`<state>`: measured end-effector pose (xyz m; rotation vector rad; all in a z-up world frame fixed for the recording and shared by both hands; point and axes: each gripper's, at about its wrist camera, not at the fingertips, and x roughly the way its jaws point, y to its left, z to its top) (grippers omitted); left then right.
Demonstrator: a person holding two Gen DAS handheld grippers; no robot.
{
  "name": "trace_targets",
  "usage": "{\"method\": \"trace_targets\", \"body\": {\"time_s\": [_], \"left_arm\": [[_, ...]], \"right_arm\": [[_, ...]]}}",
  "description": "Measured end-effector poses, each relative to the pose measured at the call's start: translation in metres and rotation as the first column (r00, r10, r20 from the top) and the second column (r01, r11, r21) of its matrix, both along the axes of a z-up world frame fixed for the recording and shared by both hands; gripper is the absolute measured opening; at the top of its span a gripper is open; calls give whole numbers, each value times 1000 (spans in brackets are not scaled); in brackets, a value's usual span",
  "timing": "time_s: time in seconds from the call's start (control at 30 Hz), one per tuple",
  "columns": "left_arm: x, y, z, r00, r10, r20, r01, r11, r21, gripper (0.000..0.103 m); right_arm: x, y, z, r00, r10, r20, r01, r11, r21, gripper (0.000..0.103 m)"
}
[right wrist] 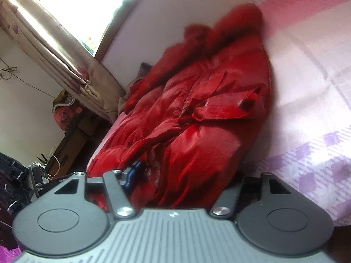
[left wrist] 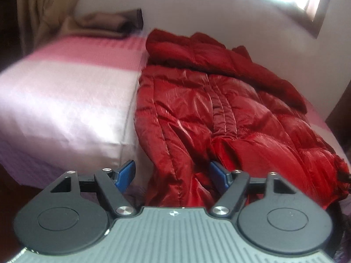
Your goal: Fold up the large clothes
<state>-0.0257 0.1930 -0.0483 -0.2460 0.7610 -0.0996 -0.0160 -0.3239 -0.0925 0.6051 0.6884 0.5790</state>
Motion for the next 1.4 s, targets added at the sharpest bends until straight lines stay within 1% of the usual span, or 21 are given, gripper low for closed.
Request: {"method": "trace_targets", "body": {"time_s": [0.03,0.07,0.1,0.13,0.2,0.3,0.4,0.53,0.77,0.9,1.03,1.17,1.27,1.33,1.4], "left_arm": [[4,-1,-3,1000,-18,-13,18,1000,-7,50],[7,-2,-6,999,-46,-17,45,999,-28,42],[6,-2,-6,999,-46,-6,46,998,-41,32],[4,-4,-5,999,-41,3,42,998,-45,21],[-1,-7,0,999,-22,29,24,998,-51,15],[-10,-8,9,998,0,61,4,998,-67,13],[-18,-9,19,996,5,88,1,998,-63,13],[-24,-8,25,995,19,100,-13,998,-69,13],[-44,-4,35,988,71,137,-55,992,-114,13],[-64,-4,49,980,90,178,-67,989,-132,13],[-77,-4,72,964,117,239,-77,982,-170,13],[-73,-4,96,947,148,284,-89,973,-211,13],[-64,-2,114,933,181,310,-104,963,-248,13],[-51,-1,127,923,202,329,-120,960,-253,13],[-34,0,138,917,216,334,-132,957,-258,13]], "right_arm": [[0,1,-1,1000,-4,-1,4,1000,-6,49],[3,1,-2,1000,-9,-7,8,1000,-15,38],[4,-1,-3,1000,-9,-9,8,1000,-9,32],[4,-2,-2,1000,-3,-4,3,1000,4,30],[0,-3,0,1000,3,11,-3,1000,16,25],[-4,-9,1,1000,-2,10,1,997,74,23],[-9,-13,4,1000,-11,5,10,993,114,23],[-19,-17,9,1000,-12,19,9,987,161,23],[-38,-23,11,1000,-8,27,0,966,259,23],[-52,-26,22,998,-3,58,-14,956,293,23],[-62,-27,41,994,0,106,-34,948,315,23],[-57,-28,64,988,-3,156,-51,938,342,24],[-45,-30,81,981,-12,194,-56,938,341,24],[-35,-33,90,978,-18,210,-58,934,352,24],[-22,-36,100,974,-27,225,-54,936,347,24]]}}
